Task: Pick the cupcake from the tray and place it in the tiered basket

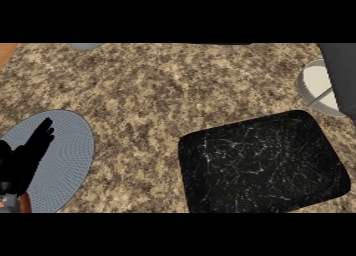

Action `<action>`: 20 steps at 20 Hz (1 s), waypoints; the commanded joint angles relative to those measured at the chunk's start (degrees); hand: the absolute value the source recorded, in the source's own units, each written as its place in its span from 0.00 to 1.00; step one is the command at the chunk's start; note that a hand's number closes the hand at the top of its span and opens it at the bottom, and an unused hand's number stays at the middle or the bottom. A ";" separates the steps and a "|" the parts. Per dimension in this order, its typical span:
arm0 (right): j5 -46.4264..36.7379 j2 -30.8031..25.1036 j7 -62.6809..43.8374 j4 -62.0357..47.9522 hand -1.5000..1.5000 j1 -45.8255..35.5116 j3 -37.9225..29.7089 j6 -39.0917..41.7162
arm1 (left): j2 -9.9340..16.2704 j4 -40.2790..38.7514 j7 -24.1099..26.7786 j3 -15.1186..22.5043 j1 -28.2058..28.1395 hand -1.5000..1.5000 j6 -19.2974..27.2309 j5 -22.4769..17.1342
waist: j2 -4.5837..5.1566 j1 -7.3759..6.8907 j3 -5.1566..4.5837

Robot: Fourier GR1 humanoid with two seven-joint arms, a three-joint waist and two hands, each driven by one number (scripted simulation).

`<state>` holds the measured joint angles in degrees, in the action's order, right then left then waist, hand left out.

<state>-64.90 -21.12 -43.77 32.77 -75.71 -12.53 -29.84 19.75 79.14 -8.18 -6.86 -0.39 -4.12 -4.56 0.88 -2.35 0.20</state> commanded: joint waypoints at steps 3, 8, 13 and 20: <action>5.23 -4.67 10.66 -7.88 1.00 -0.14 -5.59 -6.06 | -0.92 0.33 -1.60 1.07 0.85 0.50 0.38 1.04 | 0.31 -0.38 -0.15; -9.29 -12.06 8.82 -15.46 1.00 0.07 6.30 6.70 | -0.41 0.06 -1.47 0.33 -0.52 0.50 0.40 0.97 | 0.39 -0.29 -0.57; -12.87 -15.41 13.19 -19.15 1.00 -2.45 9.63 12.54 | -0.91 0.07 -0.83 0.22 0.35 0.50 0.23 0.75 | 0.31 -0.59 -0.25; -13.58 -19.99 21.57 -21.24 1.00 -6.08 9.94 17.22 | -0.89 -0.25 -1.10 0.34 -0.11 0.50 -0.51 1.15 | 0.10 -0.12 -0.18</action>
<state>-78.17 -38.11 -27.12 12.74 -80.95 -2.69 -14.62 19.35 79.75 -7.96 -6.95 -0.71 -4.84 -3.89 0.99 -2.98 0.13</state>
